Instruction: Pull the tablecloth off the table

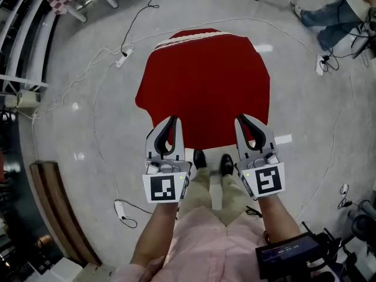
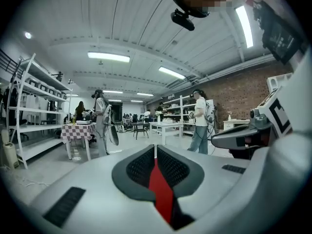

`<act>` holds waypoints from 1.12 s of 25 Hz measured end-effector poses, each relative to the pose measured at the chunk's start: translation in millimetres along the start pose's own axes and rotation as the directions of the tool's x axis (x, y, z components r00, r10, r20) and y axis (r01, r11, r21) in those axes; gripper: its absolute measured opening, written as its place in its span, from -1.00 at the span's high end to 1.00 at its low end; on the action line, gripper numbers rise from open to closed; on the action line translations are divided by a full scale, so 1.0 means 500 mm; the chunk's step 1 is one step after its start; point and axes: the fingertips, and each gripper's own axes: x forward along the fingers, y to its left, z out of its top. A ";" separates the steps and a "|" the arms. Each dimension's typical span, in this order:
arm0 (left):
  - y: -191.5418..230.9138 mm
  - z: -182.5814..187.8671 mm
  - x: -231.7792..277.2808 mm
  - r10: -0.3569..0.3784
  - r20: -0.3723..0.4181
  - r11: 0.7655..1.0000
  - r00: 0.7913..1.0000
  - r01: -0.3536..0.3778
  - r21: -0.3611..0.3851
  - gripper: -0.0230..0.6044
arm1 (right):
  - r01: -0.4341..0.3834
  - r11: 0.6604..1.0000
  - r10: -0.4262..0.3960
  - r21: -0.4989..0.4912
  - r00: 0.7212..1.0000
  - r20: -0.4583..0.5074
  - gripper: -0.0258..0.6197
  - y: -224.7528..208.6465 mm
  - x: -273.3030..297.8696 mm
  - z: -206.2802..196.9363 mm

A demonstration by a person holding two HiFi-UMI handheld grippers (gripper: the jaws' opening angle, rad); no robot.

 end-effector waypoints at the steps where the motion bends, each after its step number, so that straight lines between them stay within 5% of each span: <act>1: -0.006 -0.016 0.000 -0.006 -0.002 1.000 1.000 0.006 -0.007 0.81 | 0.001 1.000 0.000 0.004 1.000 -0.009 0.85 -0.001 0.000 -0.020; 10: -0.043 -0.196 -0.017 -0.022 -0.082 0.998 0.996 0.017 -0.062 0.81 | -0.014 1.000 0.015 0.019 0.998 -0.063 0.84 0.010 -0.005 -0.189; 17: -0.080 -0.318 -0.051 -0.088 -0.126 0.995 0.988 0.082 -0.050 0.80 | -0.067 0.998 0.066 -0.013 0.994 -0.091 0.48 0.050 -0.007 -0.292; 24: -0.130 -0.445 -0.067 -0.176 -0.186 0.984 0.967 0.176 -0.016 -0.08 | -0.140 0.984 0.118 -0.112 0.976 -0.185 0.25 0.073 -0.027 -0.411; 28: -0.149 -0.505 -0.076 -0.208 -0.211 0.968 0.955 0.232 0.096 -0.30 | -0.171 0.974 0.136 -0.146 0.965 -0.222 0.23 0.079 -0.046 -0.465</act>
